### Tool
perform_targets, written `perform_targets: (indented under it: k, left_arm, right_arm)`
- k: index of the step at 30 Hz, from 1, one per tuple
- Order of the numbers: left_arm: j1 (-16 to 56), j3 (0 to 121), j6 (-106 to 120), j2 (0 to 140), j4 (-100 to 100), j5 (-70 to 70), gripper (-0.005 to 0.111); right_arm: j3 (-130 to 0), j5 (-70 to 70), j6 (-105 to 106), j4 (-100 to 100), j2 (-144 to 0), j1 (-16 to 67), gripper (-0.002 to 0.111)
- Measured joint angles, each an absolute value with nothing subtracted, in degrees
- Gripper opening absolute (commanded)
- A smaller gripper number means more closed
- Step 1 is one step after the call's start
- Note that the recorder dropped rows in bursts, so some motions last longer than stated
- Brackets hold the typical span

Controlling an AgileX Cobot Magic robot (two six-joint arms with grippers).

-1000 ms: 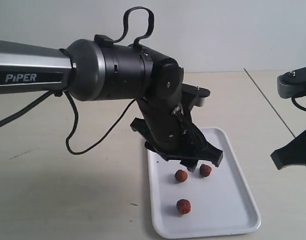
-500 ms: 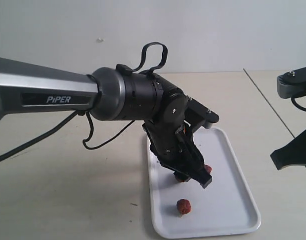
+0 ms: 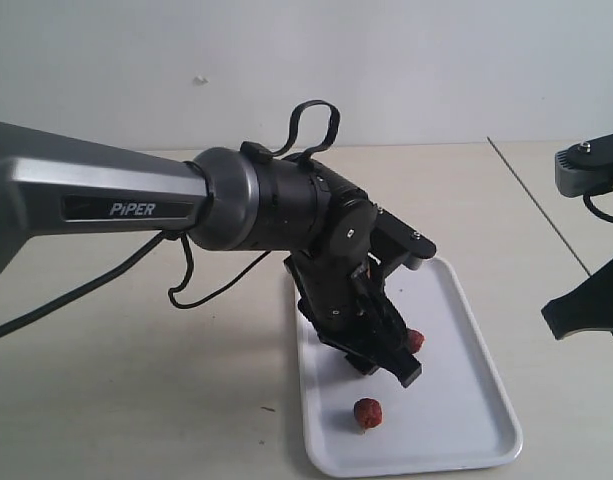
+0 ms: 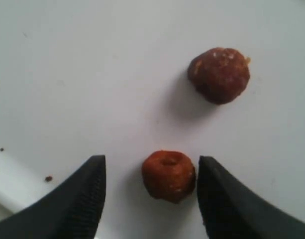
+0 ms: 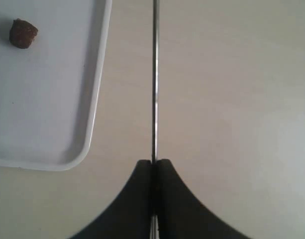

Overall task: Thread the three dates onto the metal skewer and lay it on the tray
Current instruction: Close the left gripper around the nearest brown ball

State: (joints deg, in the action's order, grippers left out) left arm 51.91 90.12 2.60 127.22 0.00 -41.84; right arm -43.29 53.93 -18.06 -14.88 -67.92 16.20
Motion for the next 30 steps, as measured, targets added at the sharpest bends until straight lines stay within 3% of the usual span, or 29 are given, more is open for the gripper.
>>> perform_targets:
  k: [30]
  left_arm:
    - [51.91,90.12,2.6,127.22,-1.46,-42.01,0.055]
  right_arm:
    - [-43.29,53.93,-18.06,-14.88,-67.92,16.2,0.0]
